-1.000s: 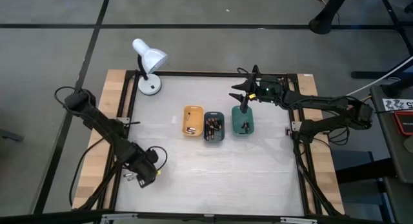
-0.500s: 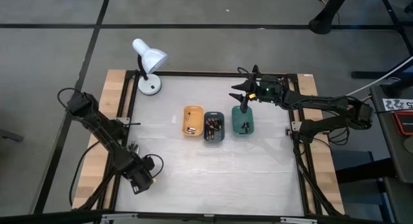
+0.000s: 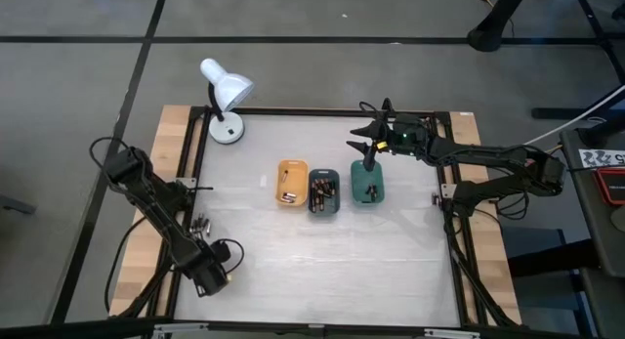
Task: Sort batteries
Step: Put the silver battery into the yellow bin
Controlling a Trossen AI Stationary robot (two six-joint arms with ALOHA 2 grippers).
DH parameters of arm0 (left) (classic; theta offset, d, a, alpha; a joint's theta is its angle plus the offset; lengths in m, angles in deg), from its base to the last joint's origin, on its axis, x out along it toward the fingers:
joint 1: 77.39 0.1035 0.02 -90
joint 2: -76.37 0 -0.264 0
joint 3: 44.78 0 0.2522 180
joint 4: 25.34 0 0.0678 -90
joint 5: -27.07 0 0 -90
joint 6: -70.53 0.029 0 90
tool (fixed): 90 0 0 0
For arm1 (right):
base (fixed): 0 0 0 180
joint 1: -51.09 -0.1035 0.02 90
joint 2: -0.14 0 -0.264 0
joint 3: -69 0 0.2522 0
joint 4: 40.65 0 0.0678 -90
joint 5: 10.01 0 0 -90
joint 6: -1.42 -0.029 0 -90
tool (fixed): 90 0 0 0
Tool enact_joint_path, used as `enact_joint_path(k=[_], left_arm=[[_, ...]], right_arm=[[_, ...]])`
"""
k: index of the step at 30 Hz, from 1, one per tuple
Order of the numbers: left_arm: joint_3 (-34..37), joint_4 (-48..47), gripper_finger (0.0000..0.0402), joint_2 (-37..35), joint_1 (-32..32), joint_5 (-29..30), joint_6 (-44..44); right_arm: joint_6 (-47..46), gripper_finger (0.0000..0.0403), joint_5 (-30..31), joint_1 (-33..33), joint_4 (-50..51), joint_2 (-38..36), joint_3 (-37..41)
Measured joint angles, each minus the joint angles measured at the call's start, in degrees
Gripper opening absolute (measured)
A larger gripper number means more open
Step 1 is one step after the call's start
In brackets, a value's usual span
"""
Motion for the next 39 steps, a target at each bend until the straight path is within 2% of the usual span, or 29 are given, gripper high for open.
enact_joint_path(k=[11, 15, 23, 27, 32, 39], left_arm=[[-0.2, 0.5, 0.0184, 4.2, 0.0, -0.9, 1.9], [-0.2, 0.7, 0.0145, 4.4, 0.1, -0.8, 5.0], [-0.2, 0.6, 0.0028, 4.5, 1.3, 0.1, 8.2], [0.1, 0.5, 0.0014, 3.2, 3.7, -0.1, 10.4], [-1.2, 0.9, 0.0032, -0.6, 8.2, 7.4, 16.2], [-3.9, 5.0, 0.0017, -6.9, 16.9, 19.7, 26.7]], right_arm=[[0.0, 0.0172, 0.0, 0.0, 0.0, 0.0, 0.0], [-0.1, 0.0172, 0.0, 0.0, 0.0, 0.0, 0.0], [-0.2, 0.0172, 0.0, 0.0, 0.0, 0.0, 0.0], [-0.2, 0.0172, 0.0, 0.0, 0.0, 0.0, 0.0], [-0.2, 0.0172, 0.0, 0.0, 0.3, 0.0, 0.0], [-0.2, 0.0172, 0.0, 0.0, 2.7, -0.7, 0.0]])
